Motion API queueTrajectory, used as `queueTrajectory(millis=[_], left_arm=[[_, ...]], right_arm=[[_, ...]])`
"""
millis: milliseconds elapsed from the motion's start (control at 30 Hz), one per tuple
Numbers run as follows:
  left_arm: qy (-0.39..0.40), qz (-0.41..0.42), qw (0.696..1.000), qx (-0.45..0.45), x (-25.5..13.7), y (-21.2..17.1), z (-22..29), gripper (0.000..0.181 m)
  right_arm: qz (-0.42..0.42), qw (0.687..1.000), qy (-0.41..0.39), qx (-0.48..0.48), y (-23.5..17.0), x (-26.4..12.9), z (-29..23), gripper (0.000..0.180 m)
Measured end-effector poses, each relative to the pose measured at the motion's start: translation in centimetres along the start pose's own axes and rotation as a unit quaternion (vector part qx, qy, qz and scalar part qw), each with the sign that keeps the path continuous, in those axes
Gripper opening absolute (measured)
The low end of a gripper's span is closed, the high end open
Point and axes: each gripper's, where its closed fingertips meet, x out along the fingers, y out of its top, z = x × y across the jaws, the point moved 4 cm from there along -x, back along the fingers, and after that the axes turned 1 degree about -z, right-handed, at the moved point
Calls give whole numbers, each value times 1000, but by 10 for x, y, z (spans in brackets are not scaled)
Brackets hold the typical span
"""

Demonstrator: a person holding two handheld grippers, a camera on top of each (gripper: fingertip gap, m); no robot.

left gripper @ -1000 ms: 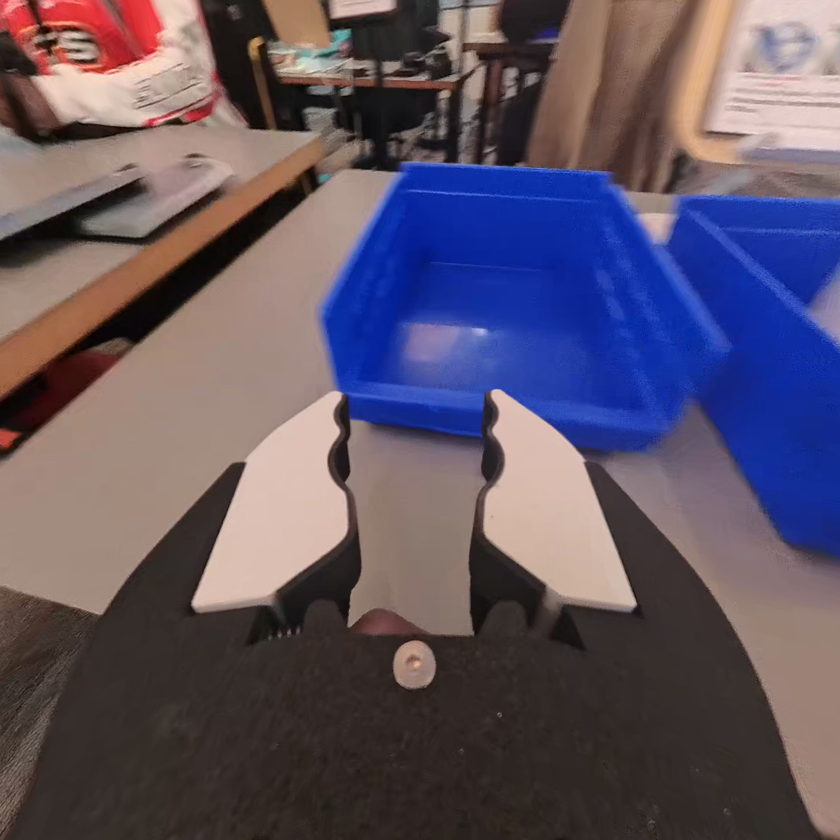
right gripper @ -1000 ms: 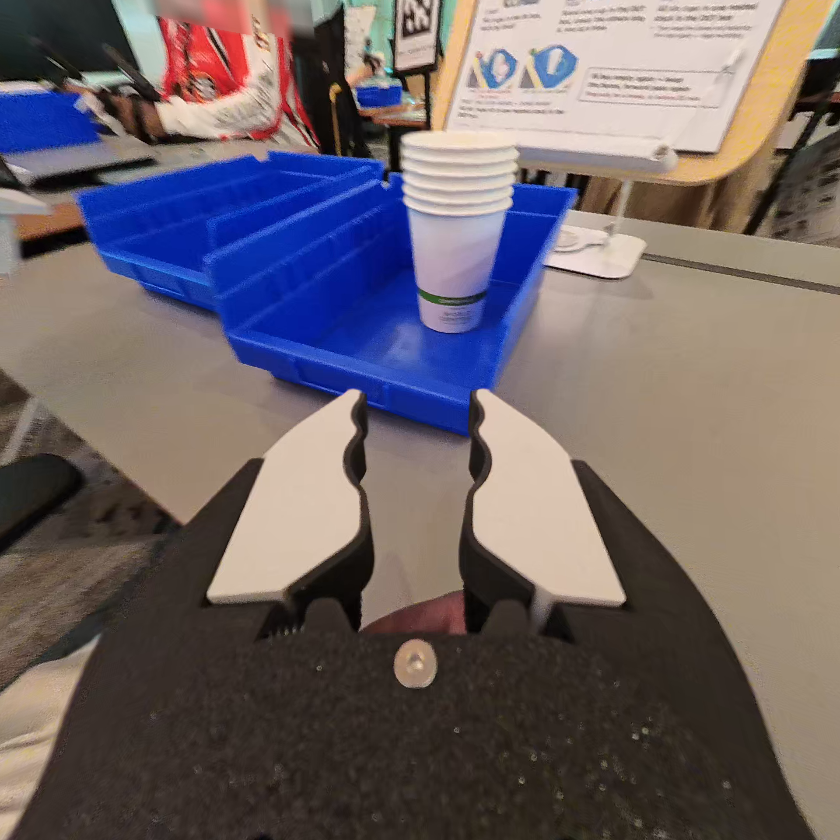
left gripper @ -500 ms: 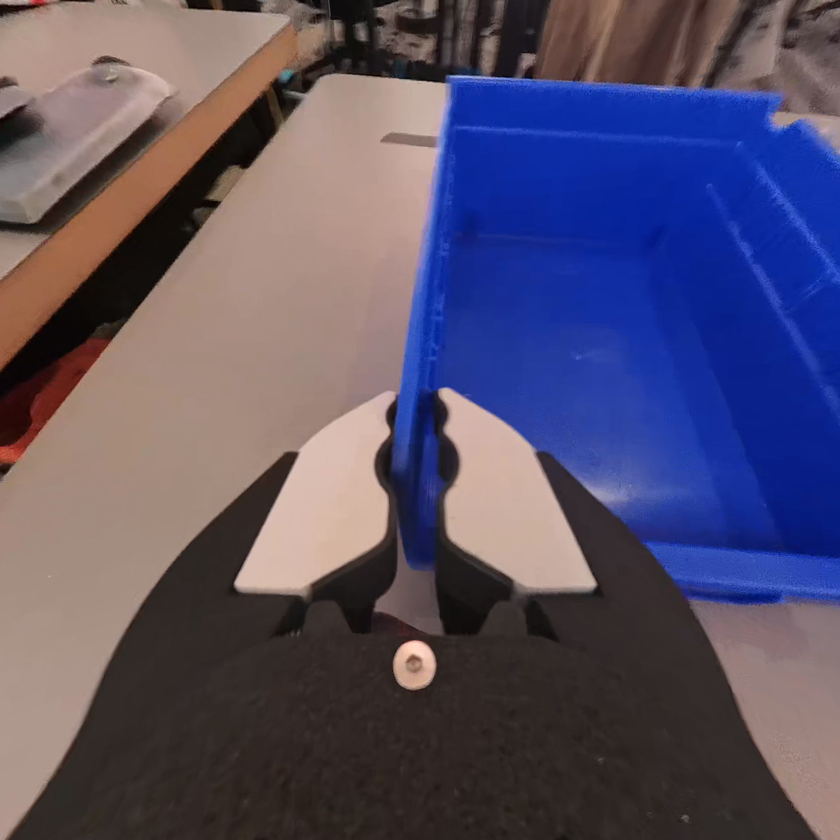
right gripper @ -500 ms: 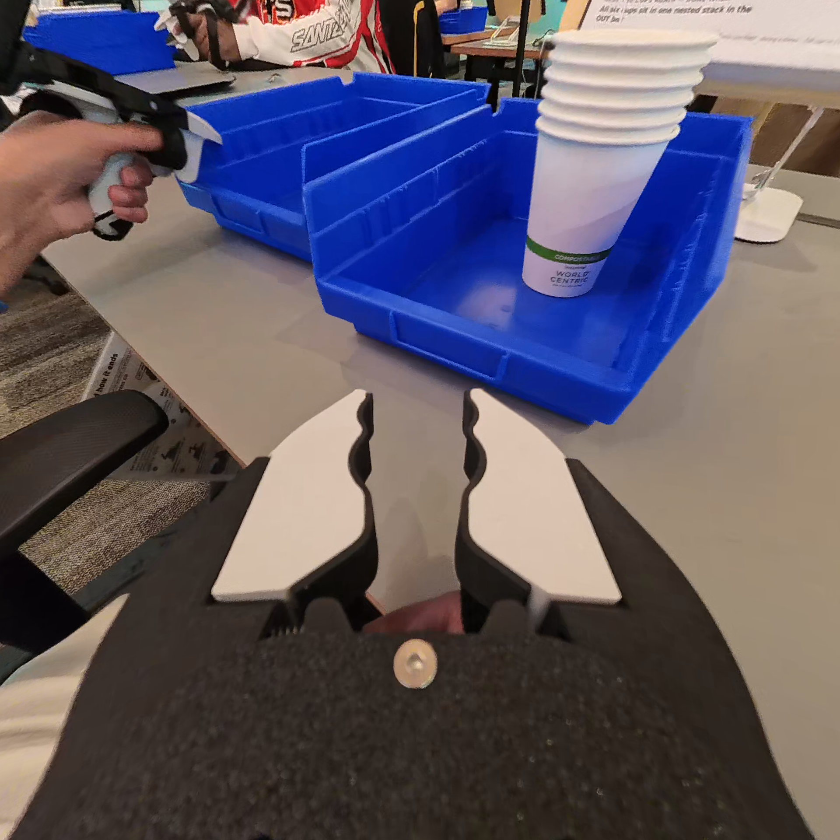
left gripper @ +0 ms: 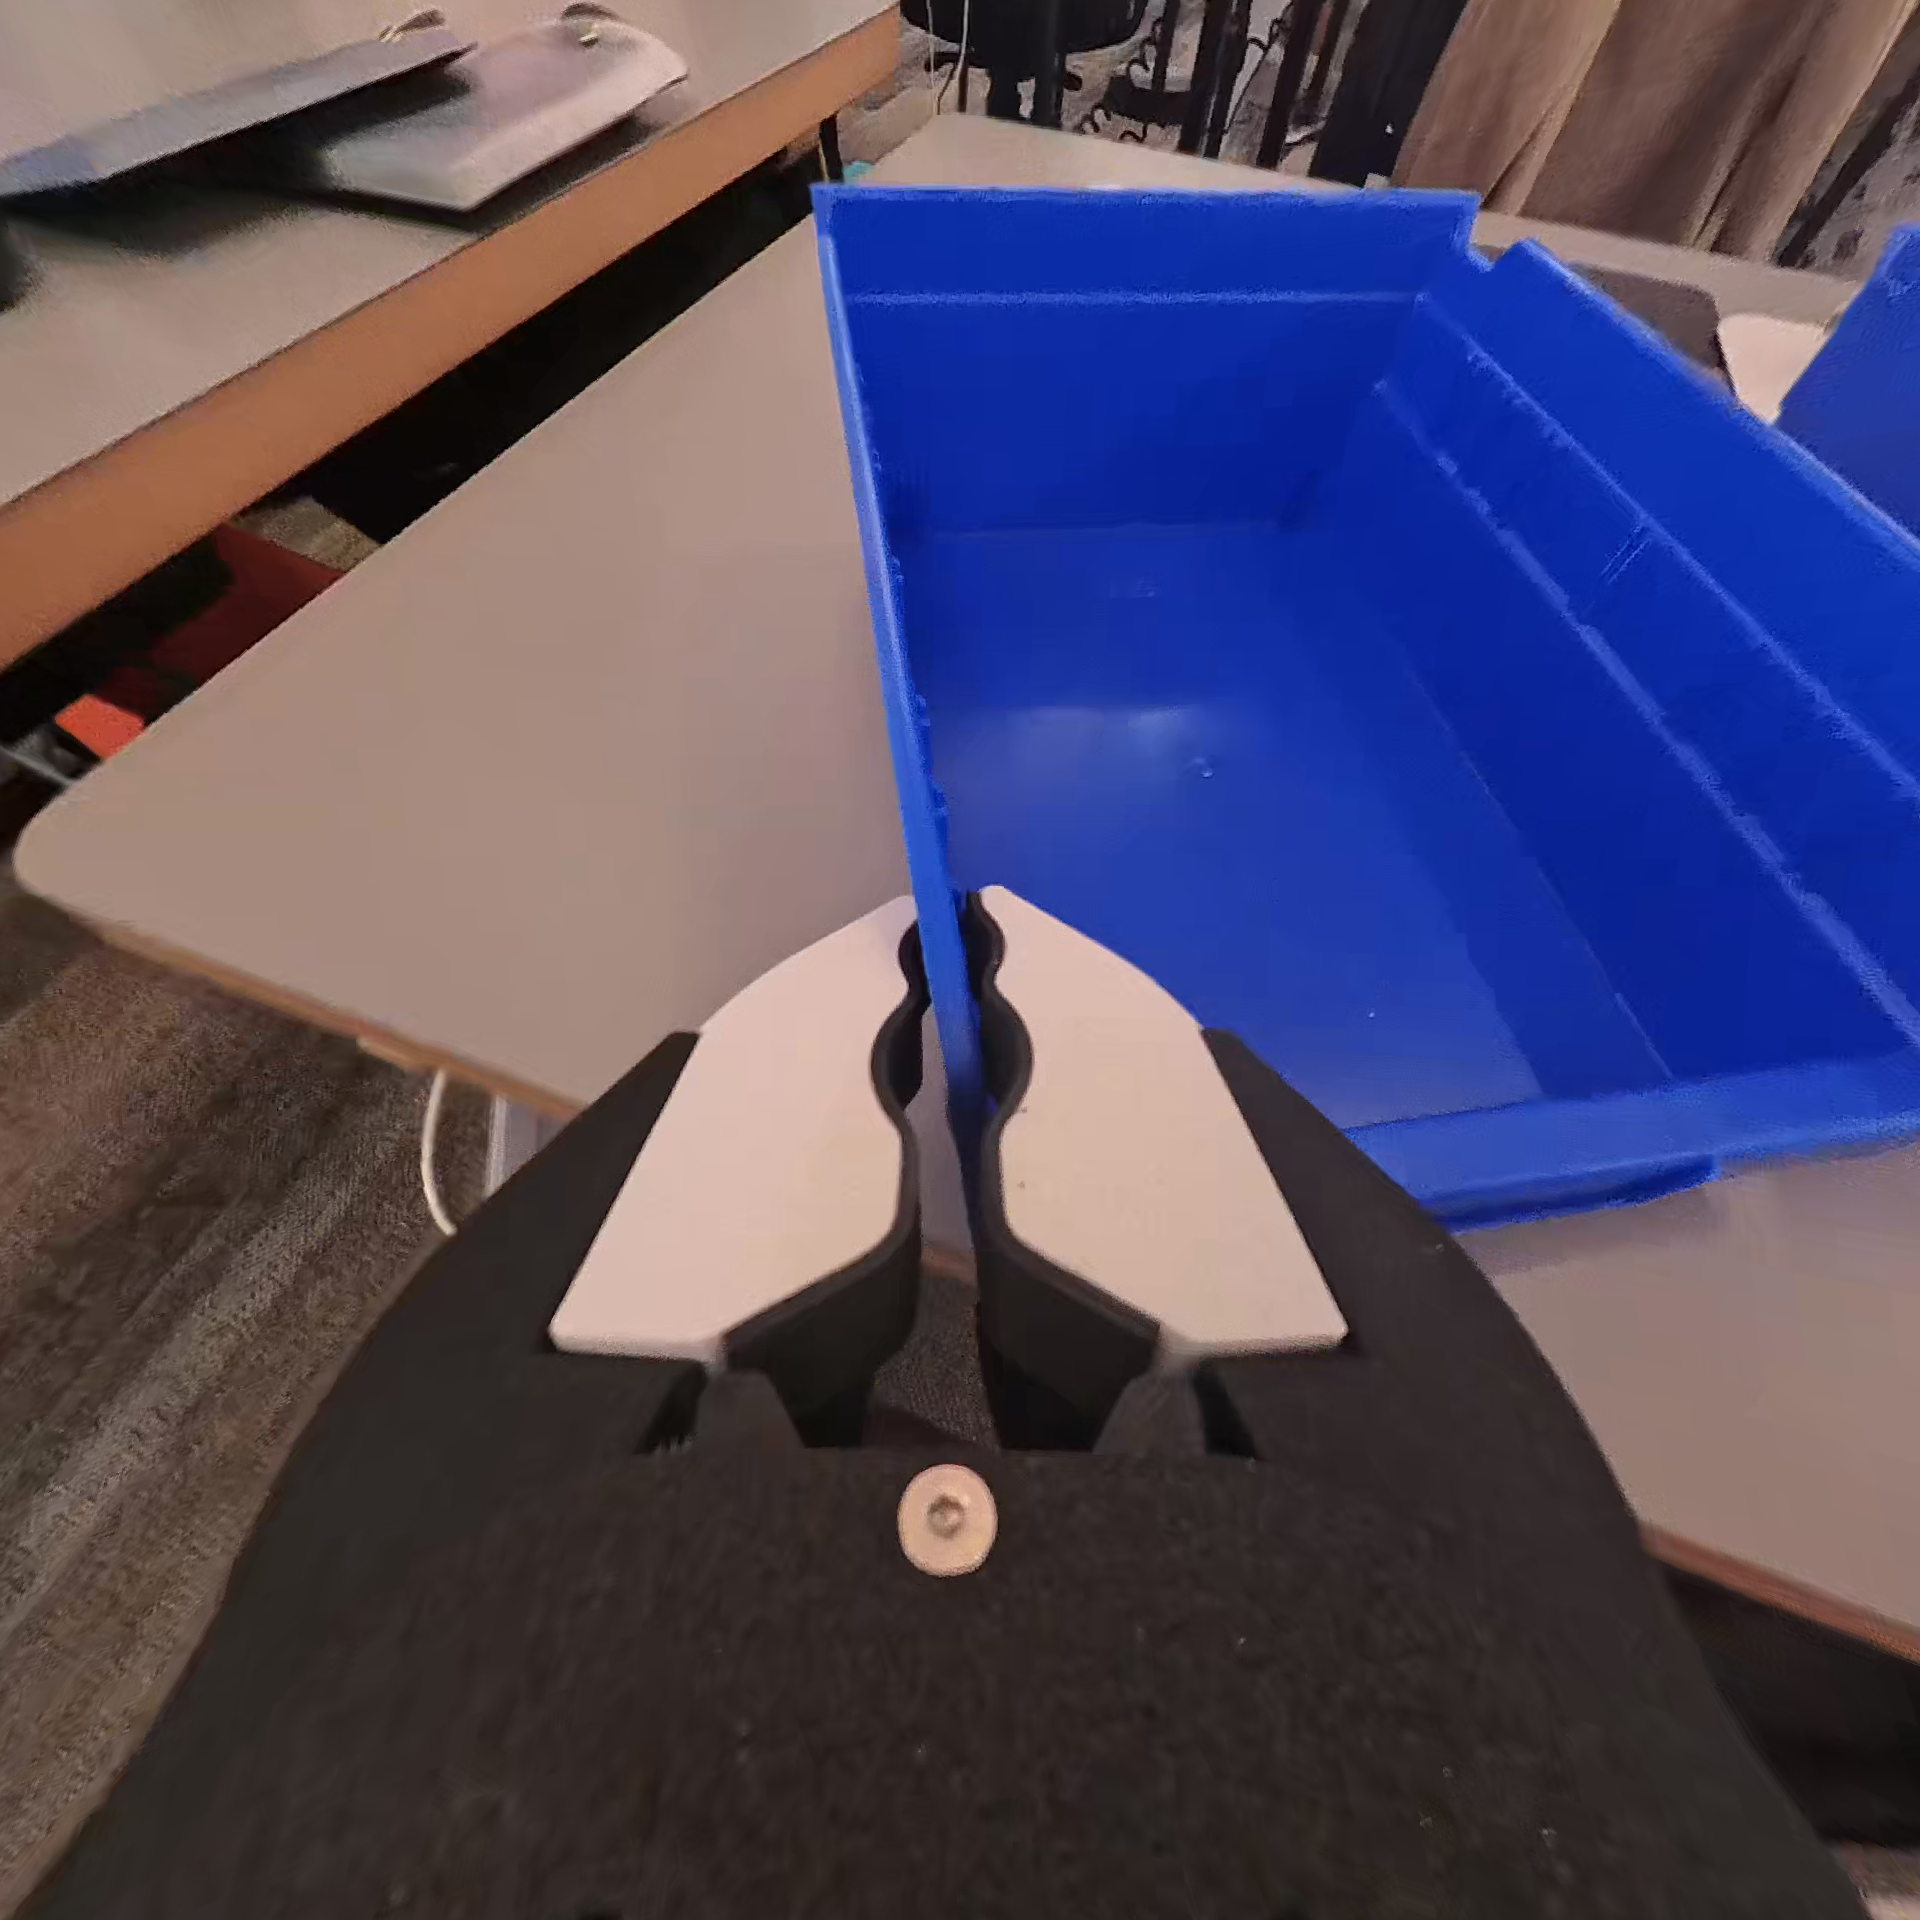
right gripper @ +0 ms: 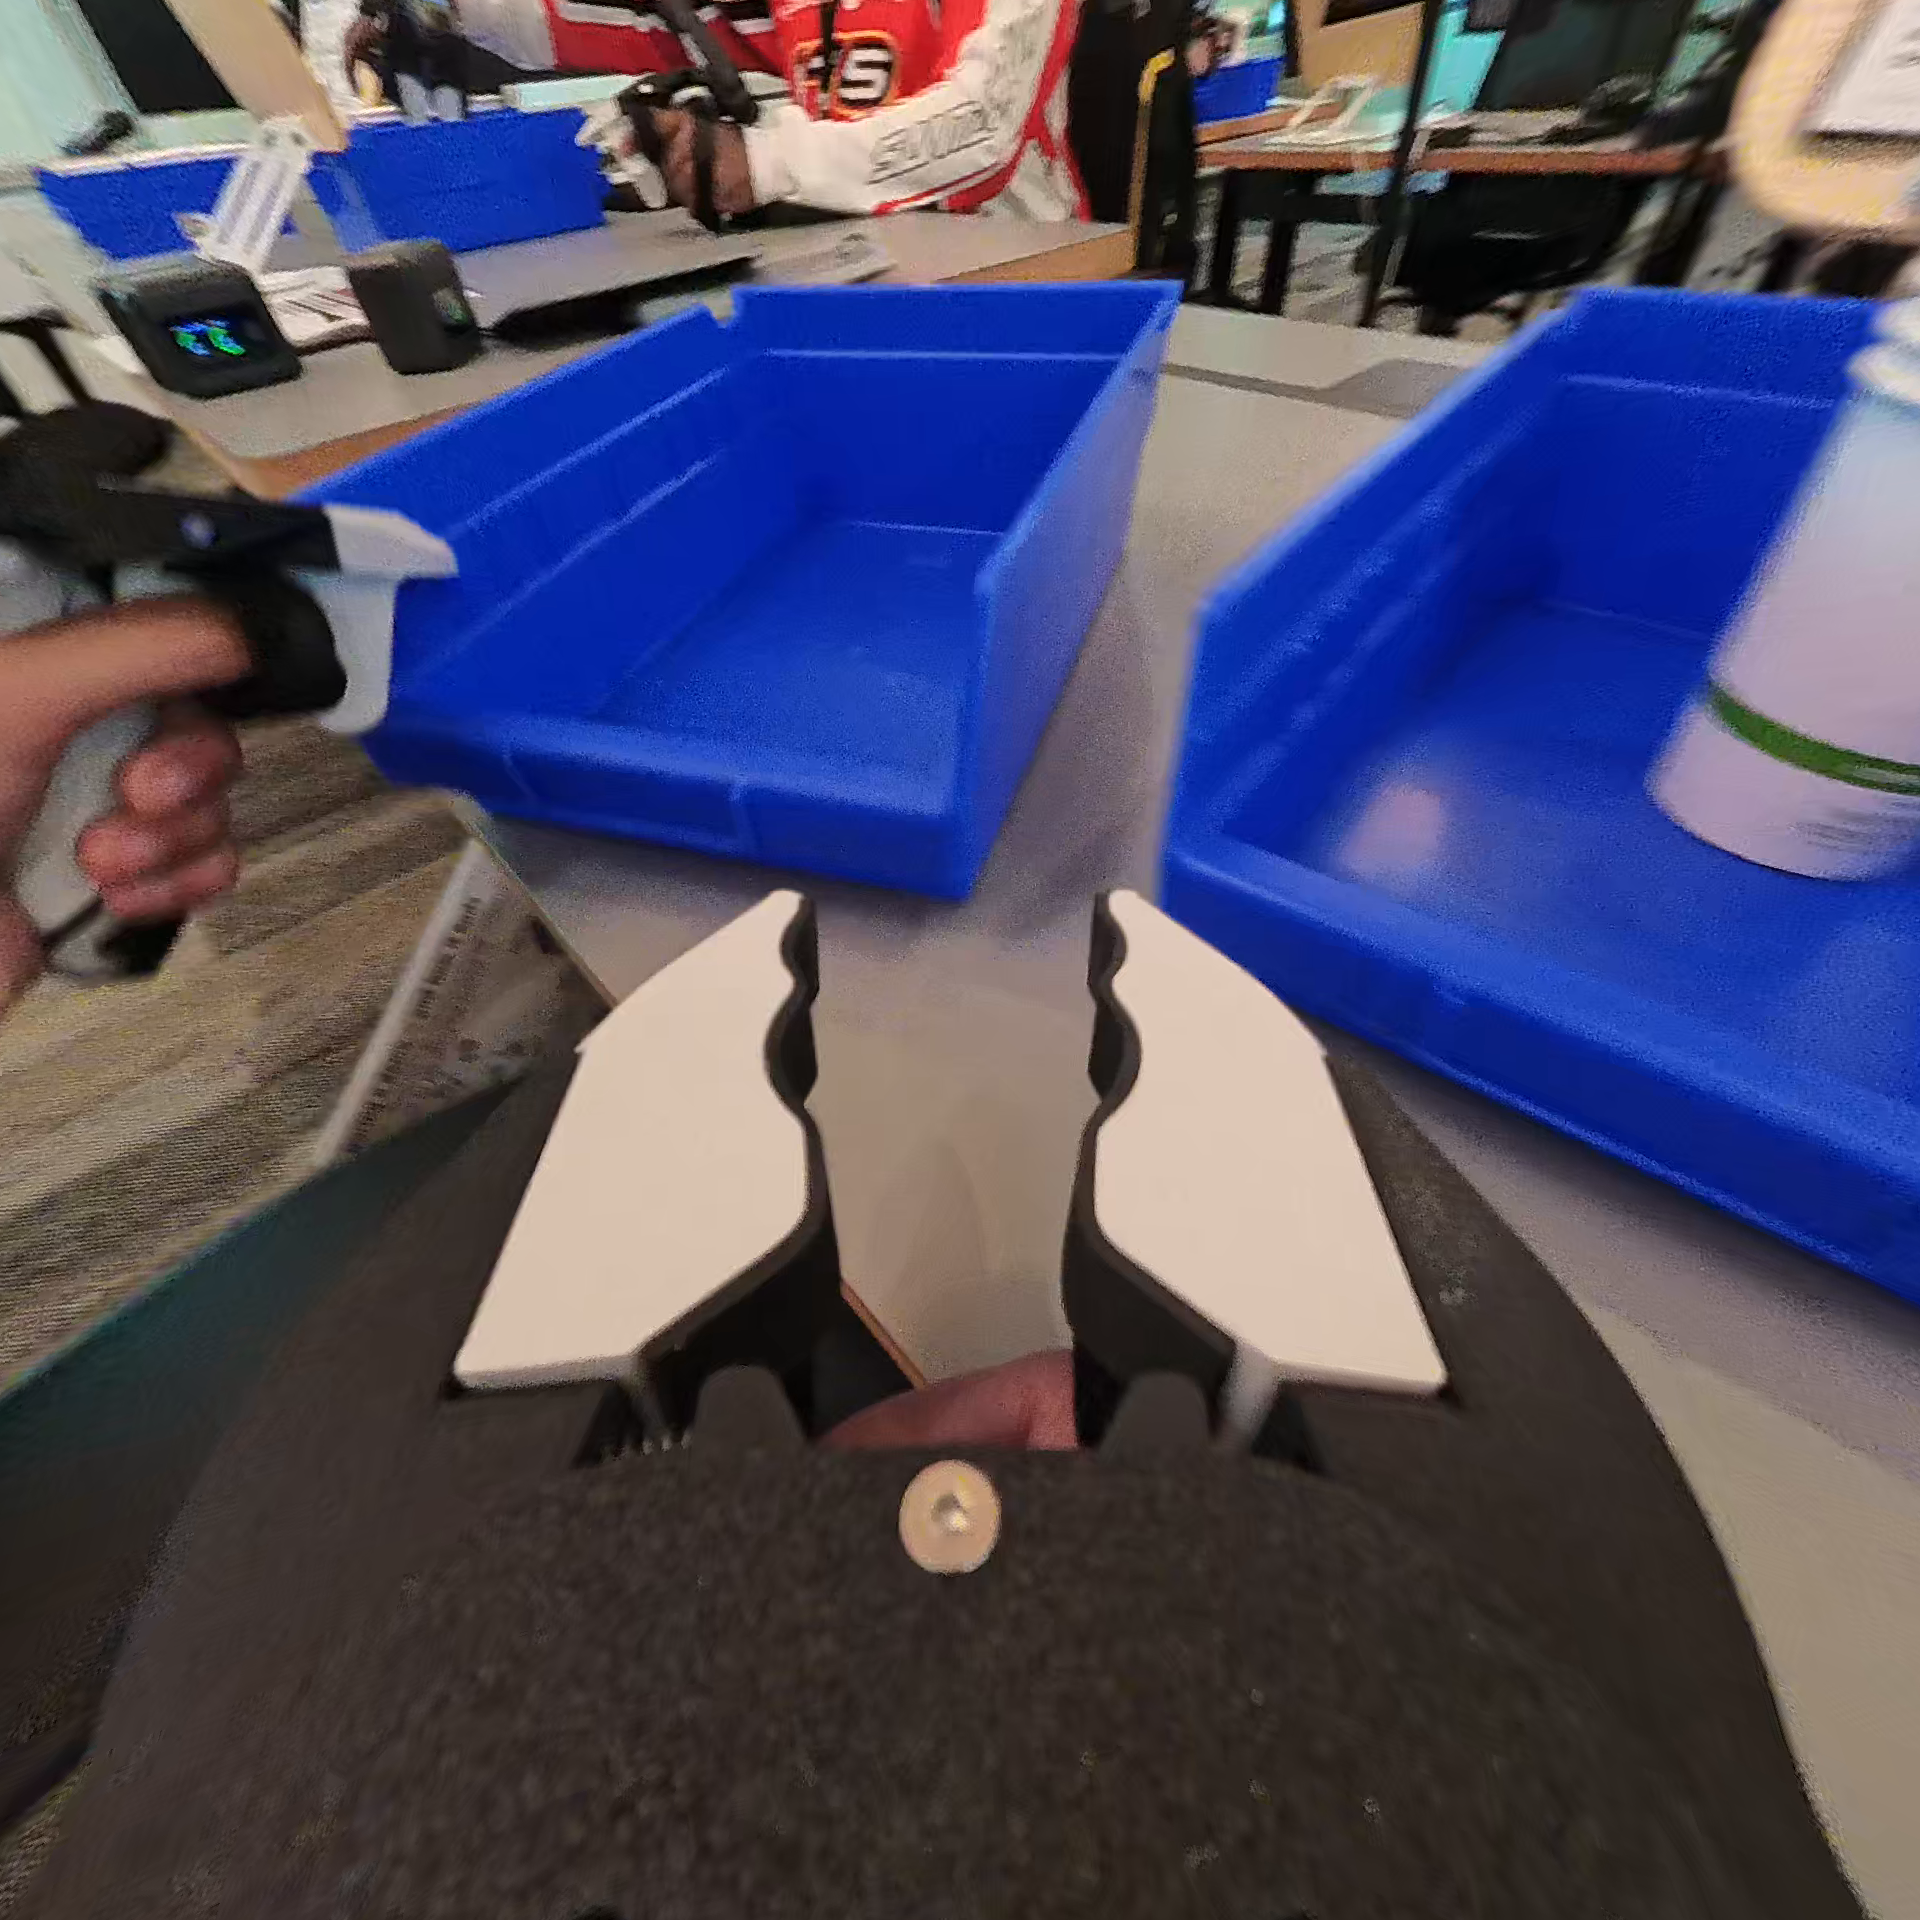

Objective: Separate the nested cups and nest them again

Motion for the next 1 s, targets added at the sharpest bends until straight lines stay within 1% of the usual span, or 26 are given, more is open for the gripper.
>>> queueTrajectory(millis=[67, 100, 167, 233, 267, 300, 333, 367, 400, 500, 600, 733, 867, 1000], left_arm=[[0, 9, 1000, -13, -17, -8, -6, 4], [0, 12, 1000, -16, -24, -12, -8, 5], [4, 16, 1000, -14, -35, -17, -10, 5], [6, 23, 1000, -7, -44, -22, -8, 4], [8, 30, 1000, -1, -49, -24, -6, 4], [11, 41, 999, 8, -53, -26, -3, 5], [23, 54, 998, 20, -57, -28, -1, 5], [43, 68, 996, 35, -62, -30, 0, 5], [60, 87, 993, 50, -67, -31, 2, 5], [106, 151, 980, 73, -85, -27, 12, 5], [119, 214, 966, 84, -106, -2, 24, 5], [72, 283, 951, 100, -124, 59, 62, 4], [-13, 347, 930, 122, -134, 128, 136, 4], [-103, 380, 910, 131, -138, 178, 235, 4]], right_arm=[[-13, 999, 30, 15, 7, 28, -16, 52], [-17, 999, 30, 14, 11, 40, -19, 55], [0, 1000, -4, 6, 19, 54, -15, 53], [-23, 1000, -9, 9, 14, 67, -15, 49], [-38, 999, 0, 19, 11, 72, -17, 46], [-35, 998, 19, 43, 12, 74, -20, 37], [-28, 997, 14, 71, 14, 74, -19, 28], [-20, 996, -5, 84, 18, 74, -14, 12], [-7, 997, -21, 68, 22, 73, -12, 6], [49, 997, -56, 33, 38, 63, -14, 5], [108, 992, -67, 22, 67, 42, -9, 6], [176, 979, -105, 18, 120, -3, 24, 6], [238, 955, -174, 12, 172, -68, 85, 5], [270, 928, -258, 12, 201, -143, 161, 5]])
